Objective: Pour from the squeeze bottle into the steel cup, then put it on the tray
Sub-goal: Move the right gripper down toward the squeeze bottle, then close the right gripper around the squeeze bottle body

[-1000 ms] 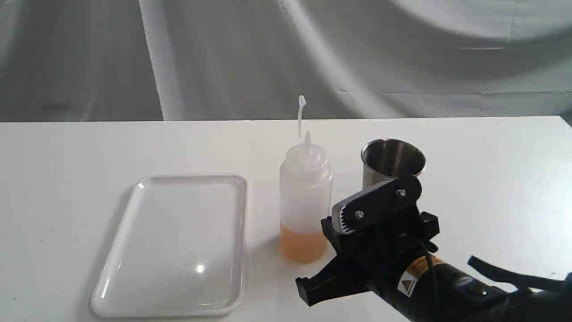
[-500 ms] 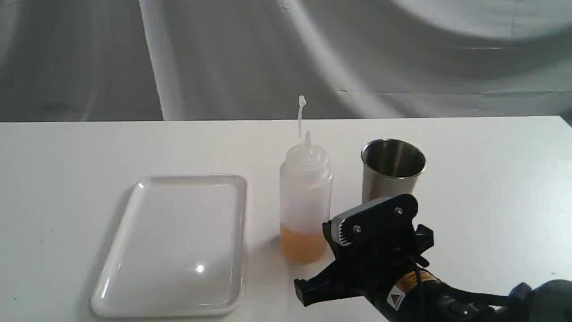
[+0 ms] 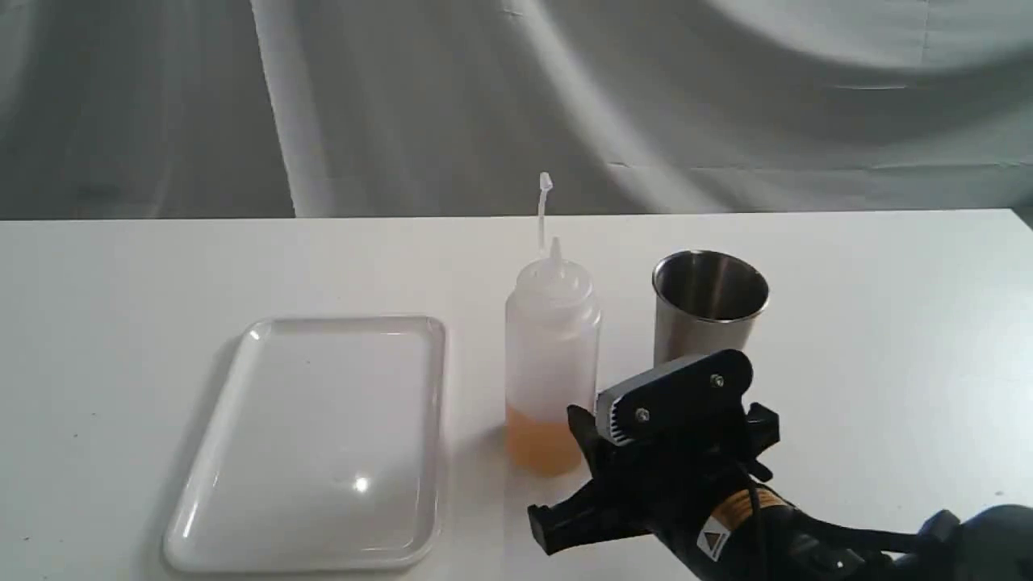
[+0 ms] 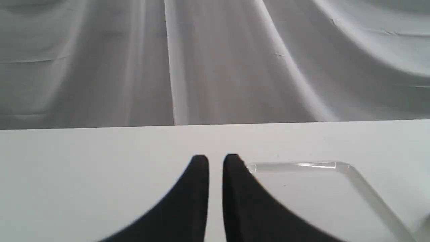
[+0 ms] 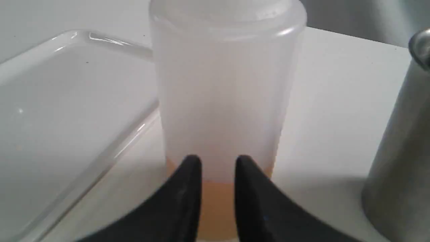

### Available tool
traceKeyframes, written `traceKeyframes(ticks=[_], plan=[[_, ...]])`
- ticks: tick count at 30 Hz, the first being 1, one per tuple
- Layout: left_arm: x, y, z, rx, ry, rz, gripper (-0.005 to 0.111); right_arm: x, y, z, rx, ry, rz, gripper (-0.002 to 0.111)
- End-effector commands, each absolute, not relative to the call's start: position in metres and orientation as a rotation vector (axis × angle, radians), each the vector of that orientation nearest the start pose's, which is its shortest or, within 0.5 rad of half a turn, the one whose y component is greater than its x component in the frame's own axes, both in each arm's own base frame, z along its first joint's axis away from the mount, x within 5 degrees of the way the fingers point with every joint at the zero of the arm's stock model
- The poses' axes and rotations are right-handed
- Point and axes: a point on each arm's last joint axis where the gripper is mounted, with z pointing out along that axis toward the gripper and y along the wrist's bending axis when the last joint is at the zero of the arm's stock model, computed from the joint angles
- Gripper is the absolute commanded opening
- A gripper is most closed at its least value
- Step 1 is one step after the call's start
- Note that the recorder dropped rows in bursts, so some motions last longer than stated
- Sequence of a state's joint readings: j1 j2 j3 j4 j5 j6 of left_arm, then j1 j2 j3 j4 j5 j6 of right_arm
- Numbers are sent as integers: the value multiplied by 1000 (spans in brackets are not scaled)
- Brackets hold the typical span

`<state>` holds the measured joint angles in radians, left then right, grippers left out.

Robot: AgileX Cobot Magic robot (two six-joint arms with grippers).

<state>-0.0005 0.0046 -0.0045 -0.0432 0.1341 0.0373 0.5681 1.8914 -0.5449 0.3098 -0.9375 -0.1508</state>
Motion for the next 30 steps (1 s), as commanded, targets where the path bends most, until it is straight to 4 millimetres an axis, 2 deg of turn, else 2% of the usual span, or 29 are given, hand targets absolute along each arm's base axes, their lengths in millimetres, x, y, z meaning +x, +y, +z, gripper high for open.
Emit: traceKeyframes(ticks=[1,4,6,7,20,30], plan=[[56,-1,201,-4,1616,-13,8,269,148,117,-357,1870,184,43],[56,-1,201,-4,1616,-13,8,270,148,117,-358,1875,185,70],[56,-1,201,-4,1616,-13,8,270,148,117,-357,1878,185,81],[56,-1,201,-4,1616,-13,8,271,148,117,-348,1880,182,83],[56,-1,201,-6,1616,-15,8,272,147,118,-325,1883,176,84],[56,-1,201,-4,1616,-13,8,286,157,125,-303,1896,199,84]])
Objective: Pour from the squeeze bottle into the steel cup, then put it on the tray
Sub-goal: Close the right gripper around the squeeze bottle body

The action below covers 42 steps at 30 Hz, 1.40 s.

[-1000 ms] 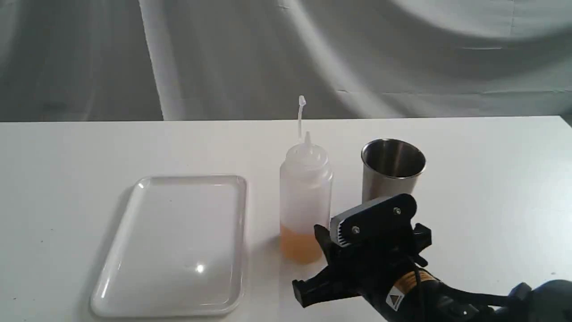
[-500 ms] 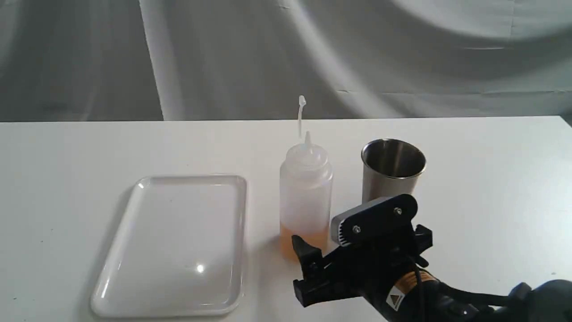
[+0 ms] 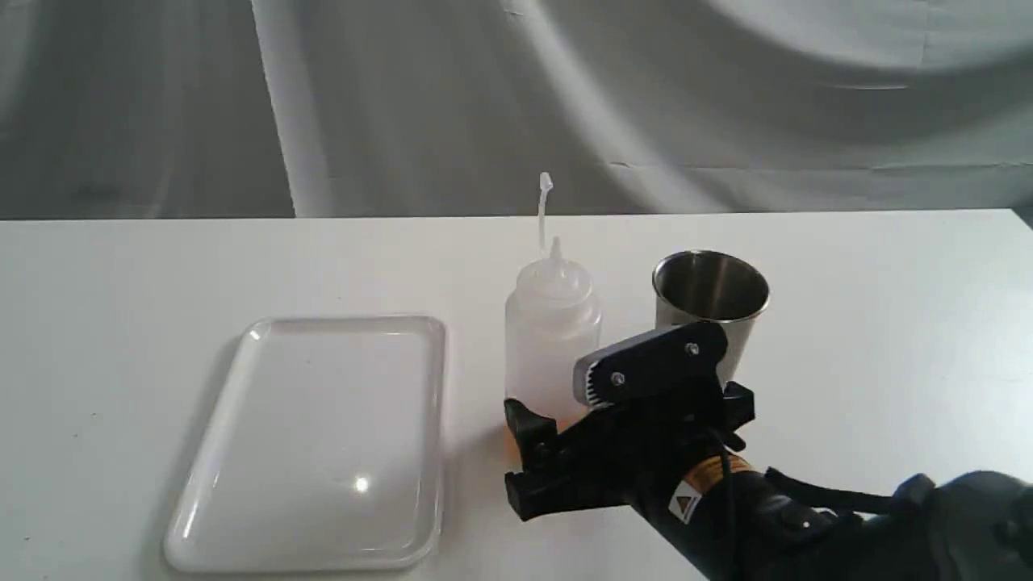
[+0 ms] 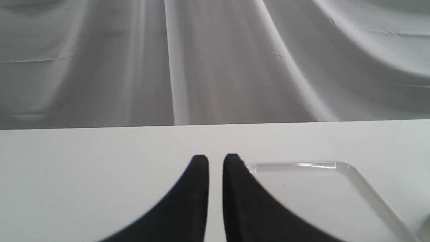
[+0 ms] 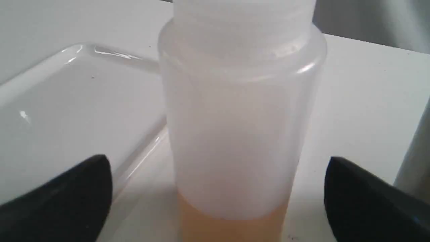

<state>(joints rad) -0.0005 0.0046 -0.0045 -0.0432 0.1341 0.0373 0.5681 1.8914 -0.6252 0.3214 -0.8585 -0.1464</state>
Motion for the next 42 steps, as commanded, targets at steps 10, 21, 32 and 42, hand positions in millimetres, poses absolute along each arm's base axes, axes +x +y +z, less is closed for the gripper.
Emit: traceKeyframes(ticks=[10,21,32,42], plan=[[56,-1,201,-6,1616,-15,8,286,155,124,-275,1917,192,84],[56,-1,201,-4,1616,-13,8,288,156,125,-277,1923,189,84],[56,-1,201,-5,1616,-15,8,309,171,115,-286,2004,188,84],[56,-1,201,-3,1616,-13,8,326,181,102,-283,2012,190,84]])
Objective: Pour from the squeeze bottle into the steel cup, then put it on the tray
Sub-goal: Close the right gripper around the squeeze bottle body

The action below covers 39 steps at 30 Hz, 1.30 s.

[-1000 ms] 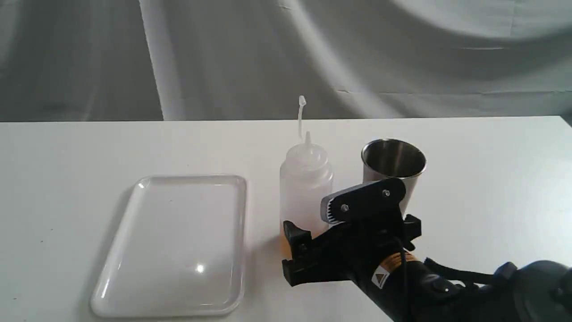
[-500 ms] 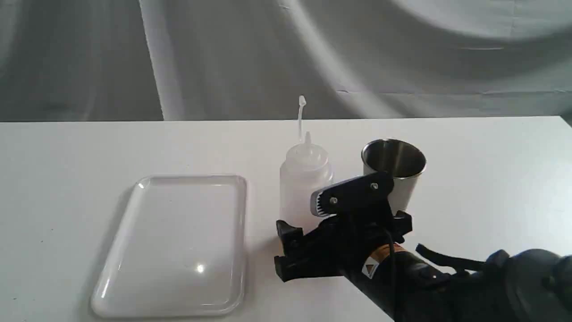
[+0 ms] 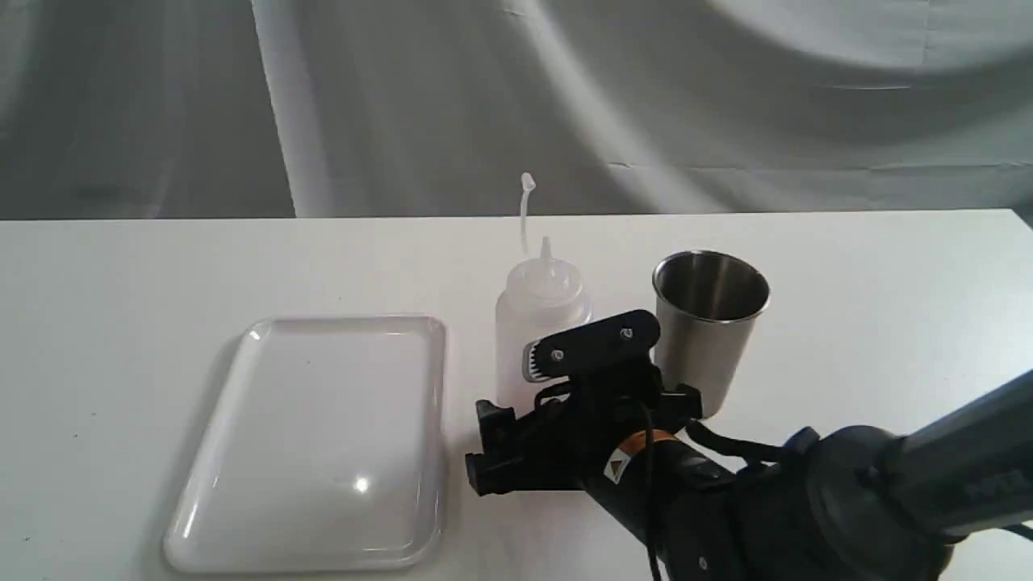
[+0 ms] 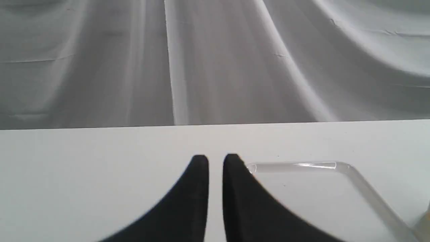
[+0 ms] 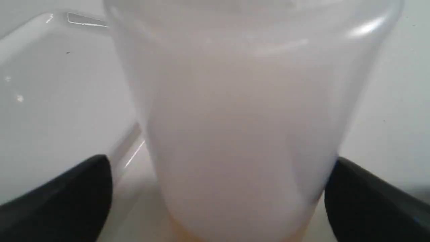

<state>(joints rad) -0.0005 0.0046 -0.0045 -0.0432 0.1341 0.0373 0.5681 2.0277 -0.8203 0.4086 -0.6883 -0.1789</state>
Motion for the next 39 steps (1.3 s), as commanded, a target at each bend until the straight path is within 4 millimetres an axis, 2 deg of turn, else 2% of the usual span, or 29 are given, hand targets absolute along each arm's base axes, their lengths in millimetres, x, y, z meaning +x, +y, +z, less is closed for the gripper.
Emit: traceKeyframes(ticks=[1,12,23,29,34,37,39], plan=[[56,-1,201,-3,1616,-13,8,326,182,102,-283,2013,191,84],[56,-1,201,-5,1616,-15,8,332,173,101,-239,2014,170,83],[56,-1,201,-5,1616,-15,8,333,173,101,-235,2006,170,81],[56,-1,201,-3,1616,-12,8,333,173,102,-233,1997,169,73],[56,-1,201,-3,1616,-12,8,334,173,104,-229,1980,167,57],[56,-1,201,-5,1616,-15,8,333,173,108,-219,1978,172,56],[56,-1,201,-5,1616,-15,8,333,173,119,-236,1960,170,56]])
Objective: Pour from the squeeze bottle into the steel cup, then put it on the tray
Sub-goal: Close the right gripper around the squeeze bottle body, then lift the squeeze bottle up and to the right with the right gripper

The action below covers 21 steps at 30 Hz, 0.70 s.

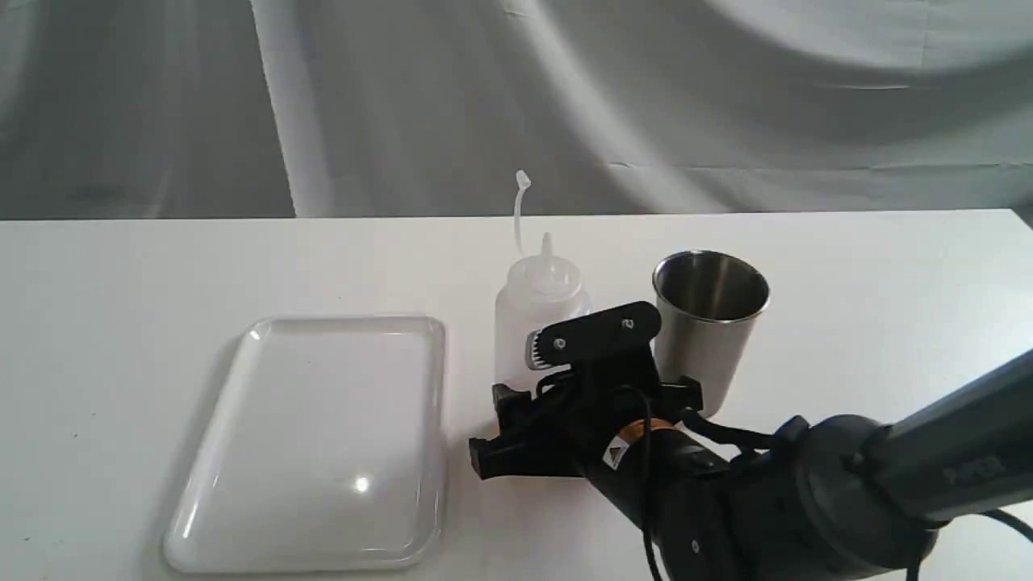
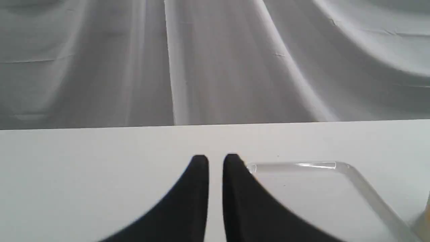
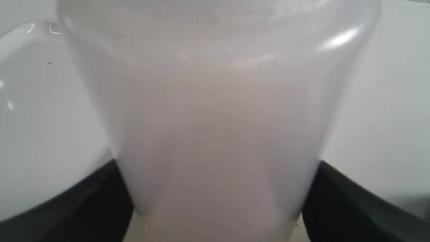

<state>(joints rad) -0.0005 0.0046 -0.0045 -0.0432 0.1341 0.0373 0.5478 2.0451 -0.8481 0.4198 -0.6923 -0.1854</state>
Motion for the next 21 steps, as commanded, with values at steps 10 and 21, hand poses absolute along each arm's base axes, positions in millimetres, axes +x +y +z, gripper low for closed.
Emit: traceKeyframes(ticks=[10,21], plan=[[56,-1,201,-3,1616,-13,8,323,166,201,-345,1802,87,56],[56,-1,201,-3,1616,-13,8,299,126,287,-246,1709,102,53]])
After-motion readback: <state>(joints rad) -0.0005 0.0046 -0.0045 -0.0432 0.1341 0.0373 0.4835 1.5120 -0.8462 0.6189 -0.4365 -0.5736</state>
